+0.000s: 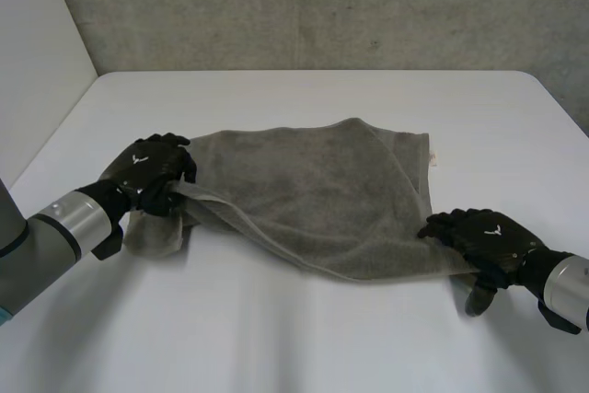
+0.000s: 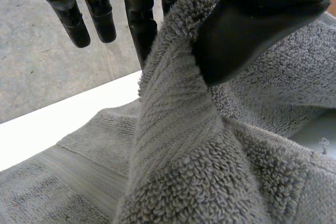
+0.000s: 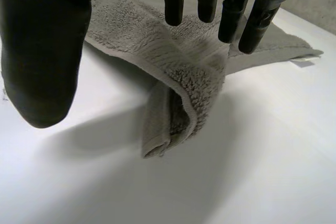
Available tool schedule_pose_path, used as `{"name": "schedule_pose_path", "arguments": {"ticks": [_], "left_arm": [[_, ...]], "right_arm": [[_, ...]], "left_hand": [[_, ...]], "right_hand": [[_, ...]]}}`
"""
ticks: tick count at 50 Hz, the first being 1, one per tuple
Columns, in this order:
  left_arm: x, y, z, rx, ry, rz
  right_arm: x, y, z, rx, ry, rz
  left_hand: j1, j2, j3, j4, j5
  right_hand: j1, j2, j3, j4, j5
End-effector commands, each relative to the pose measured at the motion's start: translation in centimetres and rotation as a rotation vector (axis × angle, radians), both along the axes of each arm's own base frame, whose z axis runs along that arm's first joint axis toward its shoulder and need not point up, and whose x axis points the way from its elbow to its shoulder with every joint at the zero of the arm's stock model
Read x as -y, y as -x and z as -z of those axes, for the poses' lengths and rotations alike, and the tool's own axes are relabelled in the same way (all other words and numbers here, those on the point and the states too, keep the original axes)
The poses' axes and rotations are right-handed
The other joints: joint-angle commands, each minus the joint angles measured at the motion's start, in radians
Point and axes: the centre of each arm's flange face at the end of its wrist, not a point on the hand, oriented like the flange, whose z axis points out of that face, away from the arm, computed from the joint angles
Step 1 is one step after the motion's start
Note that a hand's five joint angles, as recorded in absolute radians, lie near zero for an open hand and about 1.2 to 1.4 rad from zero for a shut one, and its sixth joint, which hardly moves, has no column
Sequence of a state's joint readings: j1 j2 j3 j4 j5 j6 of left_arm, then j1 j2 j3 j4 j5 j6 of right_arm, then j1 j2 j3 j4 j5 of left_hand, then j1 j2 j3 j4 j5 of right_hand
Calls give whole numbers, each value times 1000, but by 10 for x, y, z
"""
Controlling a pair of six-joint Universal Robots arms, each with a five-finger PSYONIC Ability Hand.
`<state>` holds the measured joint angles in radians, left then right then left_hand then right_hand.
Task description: Fold the towel.
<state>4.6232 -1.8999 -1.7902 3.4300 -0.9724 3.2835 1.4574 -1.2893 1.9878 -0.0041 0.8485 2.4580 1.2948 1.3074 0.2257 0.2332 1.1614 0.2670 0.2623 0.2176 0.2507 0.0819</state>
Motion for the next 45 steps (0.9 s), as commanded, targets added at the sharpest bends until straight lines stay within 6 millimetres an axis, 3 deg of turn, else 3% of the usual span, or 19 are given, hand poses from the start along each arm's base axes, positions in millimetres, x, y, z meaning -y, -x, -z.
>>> {"name": "schedule_pose_path", "arguments": {"ticks": [1,7,22,24,25,26,27,29,30,32,33,34,35,37,38,40,45], "left_arm": [[0,0,0,-17,-13,-4],[-2,0,-1,-16,-18,-4],[-6,1,-1,-16,-24,-1],[-6,1,-2,-16,-24,-1],[-6,1,-2,-16,-22,-1],[-7,1,-3,-14,-24,0],[-7,1,-3,-14,-24,0],[-8,0,-6,-14,-27,-3],[-8,0,-6,-14,-27,-3],[-9,-2,-9,-14,-24,-8],[-11,-2,-14,-12,-19,-9],[-13,-3,-20,-11,-10,-10],[-13,-3,-20,-11,-10,-10],[-18,-4,-34,-14,11,-13],[-18,-4,-34,-14,11,-13],[-21,-6,-42,-14,23,-17],[-36,-13,-76,-17,95,-38]], "right_arm": [[13,-1,6,-3,86,-5],[22,0,8,-7,122,1],[28,-7,19,-16,126,18],[30,-8,21,-17,133,18],[30,-8,21,-17,133,18],[32,-8,18,-12,138,22],[32,-8,18,-12,138,22],[37,-7,8,26,143,48],[37,-7,8,26,144,48],[45,-4,-30,120,202,103],[45,-4,-30,121,202,104],[48,-2,-55,183,241,132],[48,-2,-55,184,241,132],[48,4,-91,295,275,171],[48,4,-91,296,275,171],[43,6,-120,367,305,153],[34,12,-144,370,311,135]], "left_hand": [[101,89,-51,-59,60],[101,89,-51,-59,60],[101,89,-51,-59,60],[101,89,-51,-59,60],[101,89,-51,-59,60],[101,89,-51,-59,60],[101,89,-51,-59,60],[101,89,-51,-59,60],[101,89,-51,-59,60],[101,89,-51,-59,60],[101,89,-51,-59,60],[101,89,-51,-59,60],[101,89,-51,-59,60],[101,89,-51,-59,60],[101,89,-51,-59,60],[101,89,-51,-59,60],[101,89,-51,-59,60]], "right_hand": [[117,122,-43,-76,128],[290,295,-43,-76,301],[332,336,-43,-76,342],[588,593,-43,-76,599],[590,595,-43,-76,601],[779,784,-43,-76,790],[781,786,-43,-76,791],[1128,1133,-43,-76,1139],[1129,1134,-43,-76,1140],[1129,1134,-43,-76,1140],[1129,1134,-43,-76,1140],[1129,1134,-43,-76,1140],[1129,1134,-43,-76,1140],[1129,1134,-43,-76,1140],[1129,1134,-43,-76,1140],[1129,1134,-43,-76,1140],[1129,1134,-43,-76,1140]]}}
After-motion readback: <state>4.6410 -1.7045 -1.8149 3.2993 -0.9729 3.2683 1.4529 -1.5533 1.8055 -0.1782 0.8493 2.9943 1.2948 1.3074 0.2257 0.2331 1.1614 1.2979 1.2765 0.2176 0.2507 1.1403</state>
